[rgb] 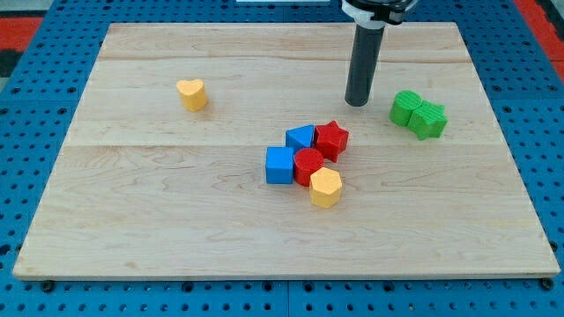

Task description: Move the yellow heart to the top right of the board

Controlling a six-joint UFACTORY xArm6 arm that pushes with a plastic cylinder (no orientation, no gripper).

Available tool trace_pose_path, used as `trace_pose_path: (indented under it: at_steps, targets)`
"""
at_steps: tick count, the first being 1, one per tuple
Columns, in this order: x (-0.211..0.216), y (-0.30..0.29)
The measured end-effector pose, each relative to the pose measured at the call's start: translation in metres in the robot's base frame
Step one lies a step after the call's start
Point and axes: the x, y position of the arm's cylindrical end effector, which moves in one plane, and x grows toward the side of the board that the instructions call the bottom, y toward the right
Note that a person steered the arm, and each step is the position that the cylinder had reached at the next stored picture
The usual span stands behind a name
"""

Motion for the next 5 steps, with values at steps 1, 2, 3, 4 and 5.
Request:
trace_pose_path:
  at_steps: [1, 2, 3, 4, 5]
  targets:
    - [0.0, -0.001]
    - [0.001, -0.012]
    - [0.001, -0.017]
    - [0.001, -0.024]
    - [0.003, -0.032]
